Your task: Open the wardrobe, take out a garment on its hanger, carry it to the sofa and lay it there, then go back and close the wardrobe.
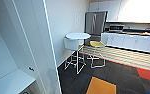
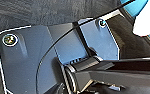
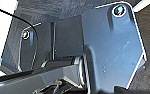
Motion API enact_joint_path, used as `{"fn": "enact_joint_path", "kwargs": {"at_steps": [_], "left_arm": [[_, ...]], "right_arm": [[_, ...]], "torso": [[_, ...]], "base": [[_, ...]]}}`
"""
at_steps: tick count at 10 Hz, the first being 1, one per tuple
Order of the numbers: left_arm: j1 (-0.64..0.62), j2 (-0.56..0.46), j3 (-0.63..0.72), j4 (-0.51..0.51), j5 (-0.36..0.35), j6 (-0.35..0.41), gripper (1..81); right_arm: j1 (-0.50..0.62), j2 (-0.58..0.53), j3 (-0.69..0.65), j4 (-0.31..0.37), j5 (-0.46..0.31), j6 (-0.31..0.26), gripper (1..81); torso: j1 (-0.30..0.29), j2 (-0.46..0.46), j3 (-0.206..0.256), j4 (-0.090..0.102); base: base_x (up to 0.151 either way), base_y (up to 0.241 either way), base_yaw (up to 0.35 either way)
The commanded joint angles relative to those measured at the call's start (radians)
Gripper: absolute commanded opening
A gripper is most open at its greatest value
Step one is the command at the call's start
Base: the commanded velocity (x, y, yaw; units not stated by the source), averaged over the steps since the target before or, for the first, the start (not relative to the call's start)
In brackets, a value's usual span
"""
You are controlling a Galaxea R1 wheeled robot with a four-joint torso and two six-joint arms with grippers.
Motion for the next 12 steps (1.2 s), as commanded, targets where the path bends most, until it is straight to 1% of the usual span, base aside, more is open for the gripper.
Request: {"fn": "enact_joint_path", "kwargs": {"at_steps": [1, 3, 8, 12], "left_arm": [[-0.041, 0.043, -0.072, 0.000, 0.033, -0.002, 81.1], [-0.030, 0.056, -0.106, -0.002, 0.033, -0.012, 81.1], [-0.015, 0.059, -0.112, -0.049, 0.033, -0.014, 81.1], [-0.010, 0.080, -0.112, -0.055, 0.032, -0.011, 81.1]], "right_arm": [[0.027, 0.004, -0.008, -0.004, -0.062, -0.003, 81.1], [0.027, 0.004, -0.022, -0.005, -0.085, -0.006, 81.1], [0.036, 0.001, -0.022, -0.005, -0.085, -0.032, 81.1], [0.038, -0.006, -0.036, -0.003, -0.099, -0.032, 81.1]], "torso": [[0.001, 0.000, 0.000, 0.000], [0.001, 0.000, 0.000, 0.000], [0.001, 0.000, 0.000, 0.000], [0.001, 0.000, 0.000, 0.000]], "base": [[0.000, 0.000, 0.263], [0.000, 0.000, 0.267], [0.000, 0.000, 0.268], [0.000, 0.000, 0.298]]}}
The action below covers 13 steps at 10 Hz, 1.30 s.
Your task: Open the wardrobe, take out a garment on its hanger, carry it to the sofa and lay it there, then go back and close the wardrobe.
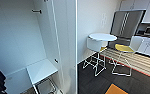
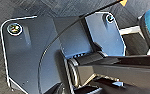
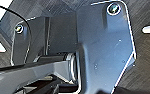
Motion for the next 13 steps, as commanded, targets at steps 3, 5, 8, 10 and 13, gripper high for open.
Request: {"fn": "enact_joint_path", "kwargs": {"at_steps": [3, 5, 8, 10, 13], "left_arm": [[-0.034, 0.015, 0.008, -0.008, 0.035, 0.006, 81.1], [-0.034, 0.018, 0.006, -0.008, 0.037, 0.007, 81.1], [-0.034, 0.029, -0.001, -0.005, 0.045, 0.010, 81.1], [-0.034, 0.059, -0.053, 0.001, 0.043, 0.010, 81.1], [-0.034, 0.076, -0.078, 0.003, 0.038, 0.012, 81.1]], "right_arm": [[0.036, 0.002, 0.001, 0.000, -0.058, -0.002, 81.1], [0.036, 0.002, 0.000, 0.000, -0.058, -0.002, 81.1], [0.036, 0.000, -0.002, 0.000, -0.057, -0.001, 81.1], [0.038, 0.000, 0.000, -0.002, -0.057, -0.002, 81.1], [0.038, 0.000, 0.000, -0.002, -0.057, -0.004, 81.1]], "torso": [[0.001, 0.000, 0.000, 0.000], [0.001, 0.000, 0.000, 0.000], [0.001, 0.000, 0.000, 0.000], [0.001, 0.000, 0.000, 0.000], [0.001, 0.000, 0.000, 0.000]], "base": [[0.000, 0.000, 0.316], [0.000, 0.000, 0.317], [0.000, 0.000, 0.317], [0.000, 0.000, 0.317], [0.000, 0.000, 0.318]]}}
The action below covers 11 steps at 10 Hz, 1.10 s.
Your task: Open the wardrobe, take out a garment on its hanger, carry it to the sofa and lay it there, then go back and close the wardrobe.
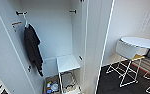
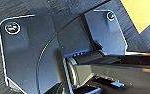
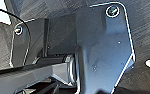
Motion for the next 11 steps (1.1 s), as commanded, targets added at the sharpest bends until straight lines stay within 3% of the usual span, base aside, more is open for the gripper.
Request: {"fn": "enact_joint_path", "kwargs": {"at_steps": [1, 11], "left_arm": [[-0.040, 0.005, 0.007, 0.003, 0.029, 0.005, 81.1], [-0.039, 0.007, 0.007, 0.005, 0.028, 0.006, 81.1]], "right_arm": [[0.032, 0.003, 0.001, -0.002, -0.057, -0.004, 81.1], [0.032, 0.001, -0.001, -0.002, -0.057, -0.002, 81.1]], "torso": [[0.001, 0.000, 0.000, 0.000], [0.001, 0.000, 0.000, 0.000]], "base": [[0.000, 0.000, 0.318], [0.000, 0.000, 0.278]]}}
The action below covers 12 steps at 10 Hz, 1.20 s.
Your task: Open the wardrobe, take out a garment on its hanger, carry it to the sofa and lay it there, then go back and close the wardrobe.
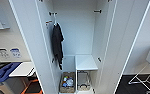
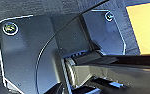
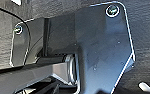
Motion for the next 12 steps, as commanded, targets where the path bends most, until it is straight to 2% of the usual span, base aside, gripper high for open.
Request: {"fn": "enact_joint_path", "kwargs": {"at_steps": [1, 12], "left_arm": [[-0.041, 0.006, 0.008, 0.003, 0.035, 0.000, 81.1], [-0.033, 0.004, 0.008, -0.012, 0.032, -0.010, 81.1]], "right_arm": [[0.032, 0.003, -0.001, -0.002, -0.053, -0.004, 81.1], [0.031, 0.002, 0.001, 0.000, -0.053, -0.002, 81.1]], "torso": [[0.001, 0.000, 0.000, 0.000], [0.001, 0.000, 0.000, 0.000]], "base": [[0.000, 0.000, 0.126], [0.000, -0.006, 0.000]]}}
